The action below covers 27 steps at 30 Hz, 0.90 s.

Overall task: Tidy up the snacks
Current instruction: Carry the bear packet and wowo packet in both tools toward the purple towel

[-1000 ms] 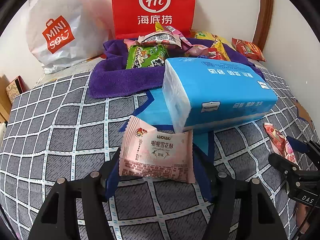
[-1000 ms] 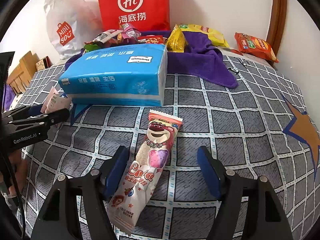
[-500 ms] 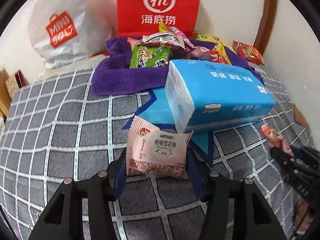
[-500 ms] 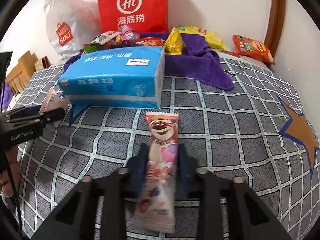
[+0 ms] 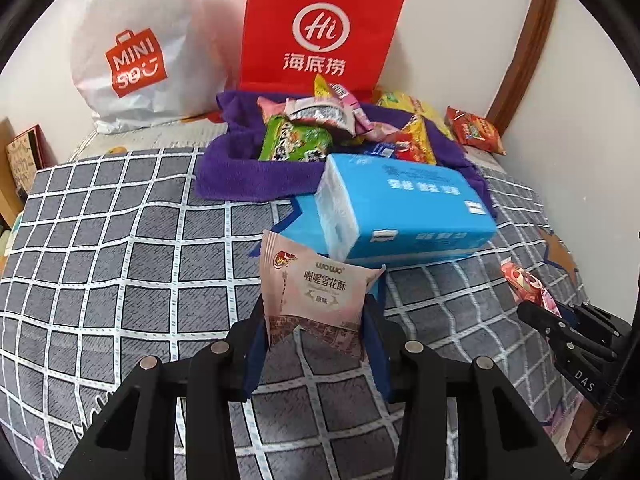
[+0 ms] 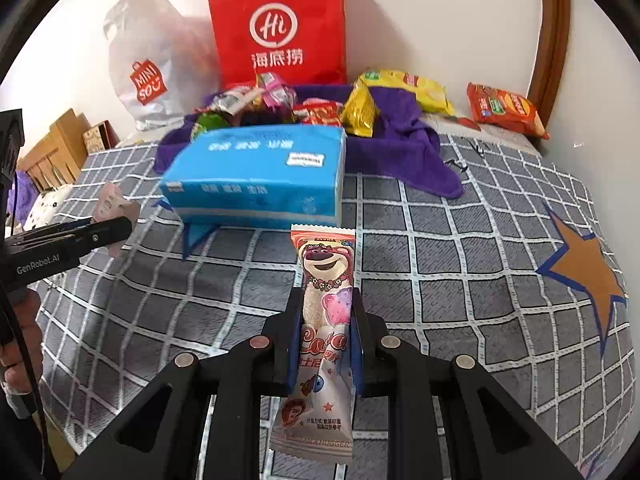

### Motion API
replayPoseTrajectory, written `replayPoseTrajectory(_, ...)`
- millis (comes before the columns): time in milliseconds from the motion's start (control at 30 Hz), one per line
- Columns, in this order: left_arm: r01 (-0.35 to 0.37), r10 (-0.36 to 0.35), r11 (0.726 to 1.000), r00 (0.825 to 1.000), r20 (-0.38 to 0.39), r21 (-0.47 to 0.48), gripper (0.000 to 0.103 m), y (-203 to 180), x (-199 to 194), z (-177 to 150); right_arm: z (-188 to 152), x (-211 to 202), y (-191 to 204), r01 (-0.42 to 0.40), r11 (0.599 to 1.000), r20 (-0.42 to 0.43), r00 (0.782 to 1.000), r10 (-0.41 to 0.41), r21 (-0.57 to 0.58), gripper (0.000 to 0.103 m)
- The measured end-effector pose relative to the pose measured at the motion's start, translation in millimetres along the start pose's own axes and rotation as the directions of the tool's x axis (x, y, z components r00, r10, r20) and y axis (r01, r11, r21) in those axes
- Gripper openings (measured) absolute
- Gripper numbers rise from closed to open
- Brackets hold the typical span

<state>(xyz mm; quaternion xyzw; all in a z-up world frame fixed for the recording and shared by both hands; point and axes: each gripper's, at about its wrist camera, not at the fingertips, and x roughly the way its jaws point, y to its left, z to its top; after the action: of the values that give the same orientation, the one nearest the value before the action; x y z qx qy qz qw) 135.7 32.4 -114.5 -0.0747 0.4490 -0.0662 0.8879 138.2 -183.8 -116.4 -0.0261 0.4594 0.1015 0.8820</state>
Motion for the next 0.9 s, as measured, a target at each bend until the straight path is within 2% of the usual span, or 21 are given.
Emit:
replayPoseTrajectory(133,0.046,-0.046,0.999,0.999,0.009,-0.003,0.041,-3.7,-15.2,2.3,1.5,-13.7,2.3,-0.003,1.0,0.018,1.0,0.004,-0.005,0.02)
replayPoseTrajectory(433,0.056,-0.058,0.998,0.996,0.061,0.031,0.041,-18.6,-44.7,20.4,14.4,-39.8,1.5,-0.004,1.0,0.066,0.998,0.005,-0.003,0.021)
replayPoseTrajectory(900,0.071,-0.077,0.995,0.992,0.098,0.063,0.041,-32.6,-60.9,49.8,42.7,-61.3,-5.1,-0.015,1.0,0.132,0.991,0.014,0.005,0.021)
